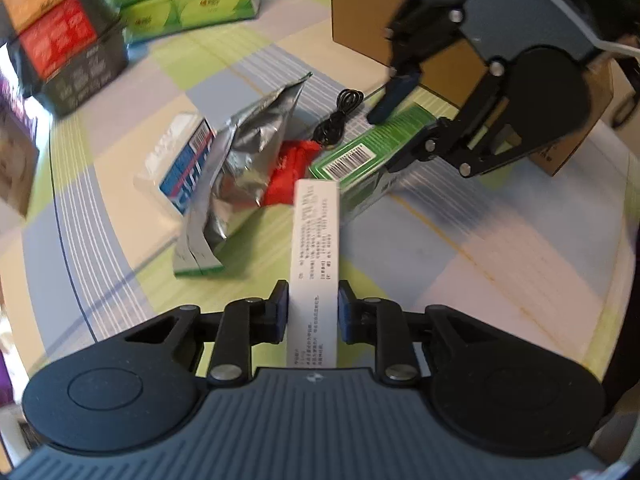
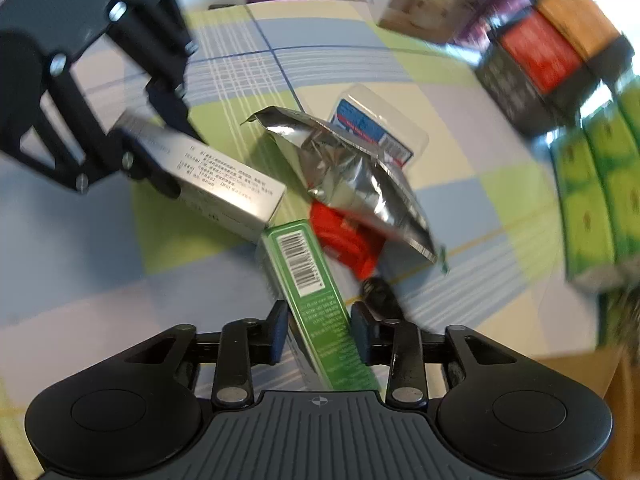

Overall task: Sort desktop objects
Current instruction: 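Grasp the white medicine box with the left tool while the right tool grasps the green box, then carry the white box and green box with both tools over the cardboard box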

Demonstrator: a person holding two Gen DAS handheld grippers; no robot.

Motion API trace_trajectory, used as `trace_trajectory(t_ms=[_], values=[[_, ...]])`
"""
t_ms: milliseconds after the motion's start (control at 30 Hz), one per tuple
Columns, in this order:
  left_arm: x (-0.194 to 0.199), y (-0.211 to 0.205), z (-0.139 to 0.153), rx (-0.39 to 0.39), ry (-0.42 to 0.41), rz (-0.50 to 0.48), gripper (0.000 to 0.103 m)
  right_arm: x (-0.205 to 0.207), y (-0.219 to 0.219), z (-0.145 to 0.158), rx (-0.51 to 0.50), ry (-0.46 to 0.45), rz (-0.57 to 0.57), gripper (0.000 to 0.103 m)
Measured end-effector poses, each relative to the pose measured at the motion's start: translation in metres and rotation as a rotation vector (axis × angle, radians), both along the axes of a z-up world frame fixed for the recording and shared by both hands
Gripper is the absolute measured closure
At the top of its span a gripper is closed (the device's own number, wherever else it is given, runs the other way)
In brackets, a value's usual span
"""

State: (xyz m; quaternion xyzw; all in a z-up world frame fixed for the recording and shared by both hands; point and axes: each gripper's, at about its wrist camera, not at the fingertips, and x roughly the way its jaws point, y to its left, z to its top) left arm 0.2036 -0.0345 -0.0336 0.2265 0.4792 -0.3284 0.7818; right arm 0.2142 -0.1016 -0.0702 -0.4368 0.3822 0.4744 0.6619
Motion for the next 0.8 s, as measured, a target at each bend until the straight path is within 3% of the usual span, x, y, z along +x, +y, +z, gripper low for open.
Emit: trace_trajectory(t_ms=[133,233,300,400,667,733,767,800], values=[[-0.010,0.001,0.004,-0.029,0.050,0.061,0.083,-0.004,-0.011,0.011,0.035,0.151,-0.108,0.079],[-0.017,-0.002,0.001,-0.024,0.045,0.088,0.083,-0.015,-0.016,0.011,0.046,0.136,-0.110,0.077],[-0.019,-0.005,-0.001,-0.018,0.030,0.111,0.083,-0.017,-0.016,0.008,0.049,0.122,-0.119,0.061],[-0.021,-0.007,-0.003,-0.020,0.023,0.138,0.083,-0.013,-0.017,-0.001,0.060,0.156,-0.170,0.057],[-0.014,-0.016,-0.014,0.002,0.030,0.151,0.083,-0.003,-0.013,-0.024,0.077,0.222,-0.329,0.057],[-0.012,-0.020,-0.017,0.019,0.035,0.149,0.083,-0.001,-0.015,-0.027,0.087,0.229,-0.370,0.064],[-0.012,-0.021,-0.019,0.029,0.036,0.147,0.082,-0.001,-0.016,-0.028,0.090,0.234,-0.386,0.075],[-0.011,-0.023,-0.020,0.035,0.040,0.148,0.082,-0.002,-0.017,-0.027,0.095,0.235,-0.401,0.075]])
